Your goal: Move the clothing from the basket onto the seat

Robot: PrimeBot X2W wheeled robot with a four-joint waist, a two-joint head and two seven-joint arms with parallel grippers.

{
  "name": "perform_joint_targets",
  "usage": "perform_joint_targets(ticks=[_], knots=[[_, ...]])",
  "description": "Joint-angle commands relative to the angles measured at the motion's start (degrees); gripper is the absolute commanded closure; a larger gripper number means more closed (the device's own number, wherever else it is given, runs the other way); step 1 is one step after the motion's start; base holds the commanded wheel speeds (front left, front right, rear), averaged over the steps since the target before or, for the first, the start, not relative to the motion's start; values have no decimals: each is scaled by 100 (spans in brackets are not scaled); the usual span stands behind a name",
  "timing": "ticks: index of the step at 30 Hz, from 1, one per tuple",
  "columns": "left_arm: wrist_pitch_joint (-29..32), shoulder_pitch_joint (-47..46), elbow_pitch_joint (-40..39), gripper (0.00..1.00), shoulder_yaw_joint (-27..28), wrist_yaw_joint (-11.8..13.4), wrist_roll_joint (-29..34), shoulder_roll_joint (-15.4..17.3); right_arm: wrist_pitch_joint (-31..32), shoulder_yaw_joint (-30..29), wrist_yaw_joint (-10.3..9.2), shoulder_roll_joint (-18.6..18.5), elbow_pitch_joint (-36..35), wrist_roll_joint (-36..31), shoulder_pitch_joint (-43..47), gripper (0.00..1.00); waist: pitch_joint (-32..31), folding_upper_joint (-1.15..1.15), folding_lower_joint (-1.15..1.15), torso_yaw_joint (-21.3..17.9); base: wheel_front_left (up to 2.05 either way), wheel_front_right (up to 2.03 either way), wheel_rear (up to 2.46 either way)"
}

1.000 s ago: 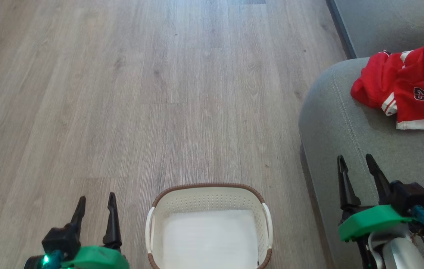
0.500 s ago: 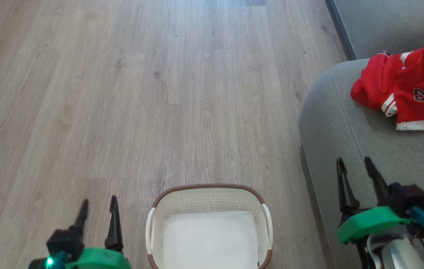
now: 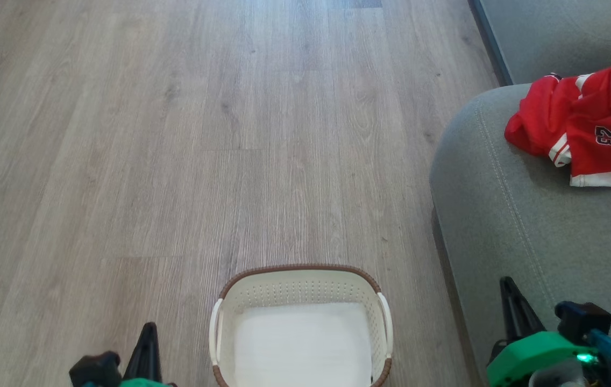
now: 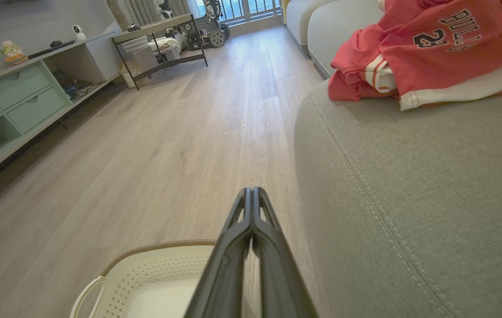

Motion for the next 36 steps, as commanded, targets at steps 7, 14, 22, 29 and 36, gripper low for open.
perform_joint_targets(ticks=[7, 14, 22, 29, 36], knots=[[138, -308, -188, 100, 203, -104, -518, -8, 145, -58, 0, 2, -256, 562, -322, 100, 16, 0, 0, -7, 0, 0, 0], [236, -373, -195, 100, 283, -174, -885, -19, 243, -80, 0, 2, -289, 951, -345, 100, 29, 0, 0, -13, 0, 0, 0], [367, -460, -203, 100, 392, -267, -1377, -32, 376, -111, -1, 3, -333, 1473, -378, 100, 47, 0, 0, -21, 0, 0, 0], [483, -536, -210, 100, 488, -348, -1807, -44, 492, -138, -1, 4, -370, 1930, -408, 100, 62, 0, 0, -29, 0, 0, 0], [598, -612, -216, 100, 584, -430, -2237, -56, 608, -165, -1, 4, -407, 2387, -437, 100, 77, 0, 0, -36, 0, 0, 0]])
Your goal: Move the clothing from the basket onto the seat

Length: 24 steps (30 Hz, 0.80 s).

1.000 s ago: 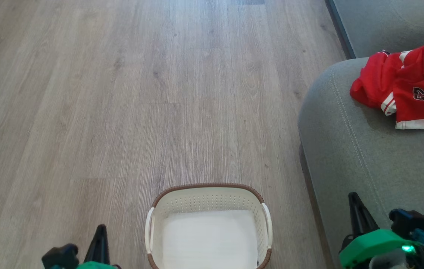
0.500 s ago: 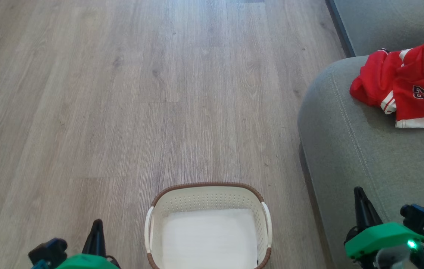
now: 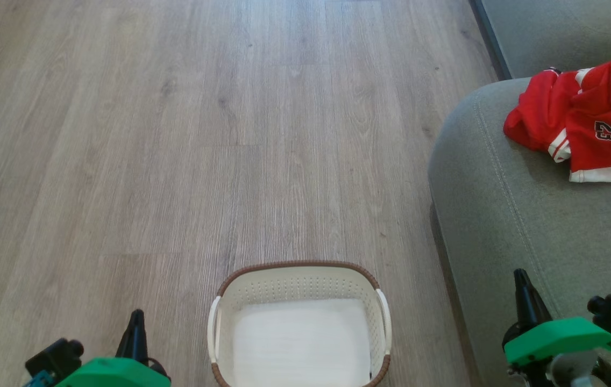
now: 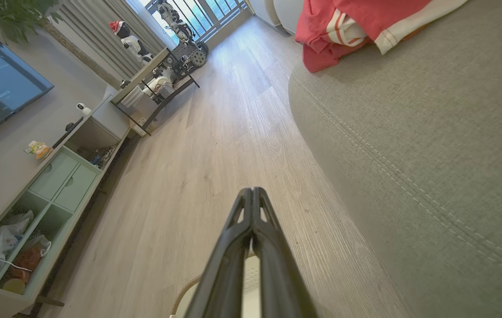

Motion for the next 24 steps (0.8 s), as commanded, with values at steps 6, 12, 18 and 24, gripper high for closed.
perform_joint_targets(ticks=[6, 12, 18, 24], knots=[[130, -396, -204, 100, 244, -132, -472, 3, 119, -17, -1, -5, -258, 512, -361, 100, 14, 0, 0, -7, 0, 0, 0], [229, -461, -209, 100, 326, -201, -838, -7, 218, -41, -1, -5, -290, 902, -386, 100, 27, 0, 0, -13, 0, 0, 0], [328, -526, -215, 100, 408, -271, -1206, -17, 318, -64, -1, -4, -322, 1293, -411, 100, 40, 0, 0, -19, 0, 0, 0], [411, -581, -220, 100, 477, -329, -1513, -25, 401, -84, -1, -4, -349, 1620, -432, 100, 51, 0, 0, -24, 0, 0, 0]])
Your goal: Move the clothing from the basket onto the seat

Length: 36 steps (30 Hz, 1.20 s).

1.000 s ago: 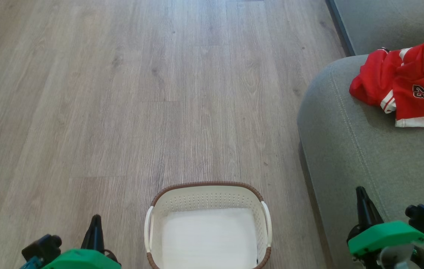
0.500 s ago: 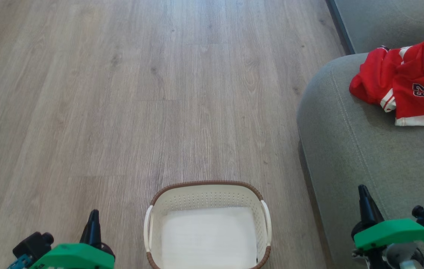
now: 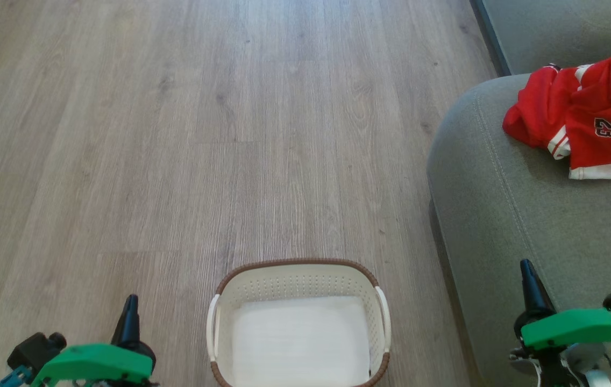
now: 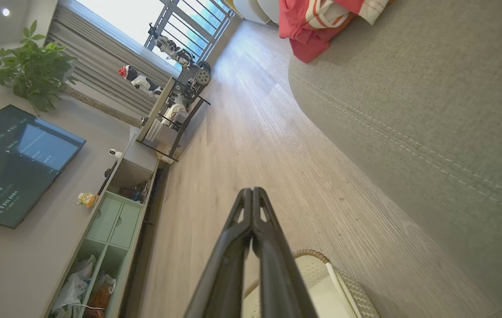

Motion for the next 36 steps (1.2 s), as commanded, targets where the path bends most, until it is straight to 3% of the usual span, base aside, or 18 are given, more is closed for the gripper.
perform_joint_targets(ticks=[1, 36], knots=[[34, -355, -208, 100, 182, -43, -117, 27, 26, 51, 0, -18, -231, 135, -316, 100, 2, 0, 0, -1, 0, 0, 0], [627, -747, -243, 100, 673, -462, -2327, -34, 623, -89, -1, -14, -423, 2483, -468, 100, 80, 0, 0, -38, 0, 0, 0]])
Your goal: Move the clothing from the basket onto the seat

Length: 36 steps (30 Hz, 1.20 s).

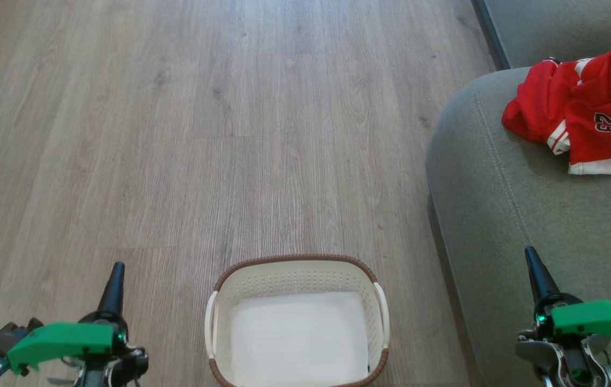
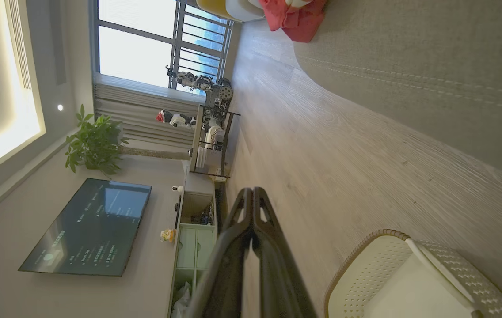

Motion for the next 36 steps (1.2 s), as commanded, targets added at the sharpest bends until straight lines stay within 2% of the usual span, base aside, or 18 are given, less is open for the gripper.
perform_joint_targets(ticks=[1, 21, 36], knots=[[85, -324, -211, 100, 245, -72, -203, 21, 75, 78, -1, -23, -247, 225, -349, 100, 4, 0, 0, -2, 0, 0, 0], [393, -528, -229, 100, 500, -290, -1353, -10, 386, 5, -1, -21, -347, 1447, -428, 100, 45, 0, 0, -21, 0, 0, 0], [393, -528, -230, 100, 500, -290, -1354, -11, 386, 5, -1, -21, -347, 1448, -428, 100, 45, 0, 0, -21, 0, 0, 0]])
